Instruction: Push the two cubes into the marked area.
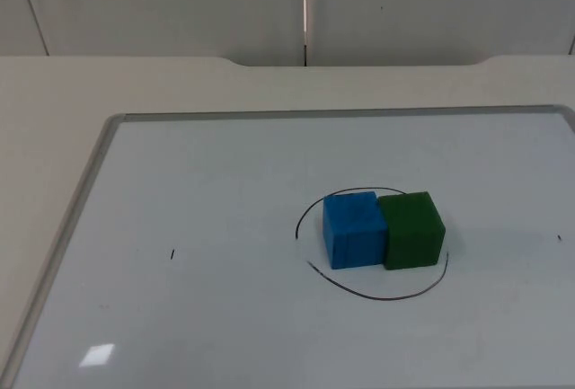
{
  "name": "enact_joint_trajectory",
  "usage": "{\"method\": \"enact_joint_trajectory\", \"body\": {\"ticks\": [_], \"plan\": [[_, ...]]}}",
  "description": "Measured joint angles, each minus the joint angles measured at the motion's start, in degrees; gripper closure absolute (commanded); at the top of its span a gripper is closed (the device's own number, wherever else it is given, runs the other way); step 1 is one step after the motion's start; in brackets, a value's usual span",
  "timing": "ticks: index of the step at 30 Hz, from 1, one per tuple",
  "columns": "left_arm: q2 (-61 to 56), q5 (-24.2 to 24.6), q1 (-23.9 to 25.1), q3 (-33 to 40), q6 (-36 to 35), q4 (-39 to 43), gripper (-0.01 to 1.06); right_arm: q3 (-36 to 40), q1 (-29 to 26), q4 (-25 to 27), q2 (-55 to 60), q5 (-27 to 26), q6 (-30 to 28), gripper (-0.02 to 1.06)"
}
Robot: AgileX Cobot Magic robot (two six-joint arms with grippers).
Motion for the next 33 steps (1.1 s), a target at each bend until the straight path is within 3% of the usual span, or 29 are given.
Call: {"method": "enact_joint_trajectory", "body": {"ticks": [8, 23, 26, 29, 31, 32, 33], "plan": [[0.00, 0.00, 0.00, 0.00, 0.00, 0.00, 1.05, 0.89, 0.00, -1.48, -0.19, 4.96, 0.43, 1.04], [0.00, 0.00, 0.00, 0.00, 0.00, 0.00, 1.05, 1.65, 0.00, -1.58, -0.19, 6.05, 0.43, 1.04], [0.00, 0.00, 0.00, 0.00, 0.00, 0.00, 1.01, 1.65, 0.00, -1.58, -0.19, 6.05, 0.43, 1.04], [0.00, 0.00, 0.00, 0.00, 0.00, 0.00, 0.80, 1.65, 0.00, -1.58, -0.19, 6.05, 0.00, 1.01], [0.00, 0.00, 0.00, 0.00, 0.00, 0.00, 0.60, 1.65, 0.00, -1.47, -0.19, 6.05, 0.00, 0.90], [0.00, 0.00, 0.00, 0.00, 0.00, 0.00, 0.60, 1.65, 0.00, -1.47, -0.19, 6.05, 0.00, 0.90], [0.00, 0.00, 0.00, 0.00, 0.00, 0.00, 0.48, 1.65, 0.00, -1.47, -0.19, 6.05, 0.00, 0.81]]}}
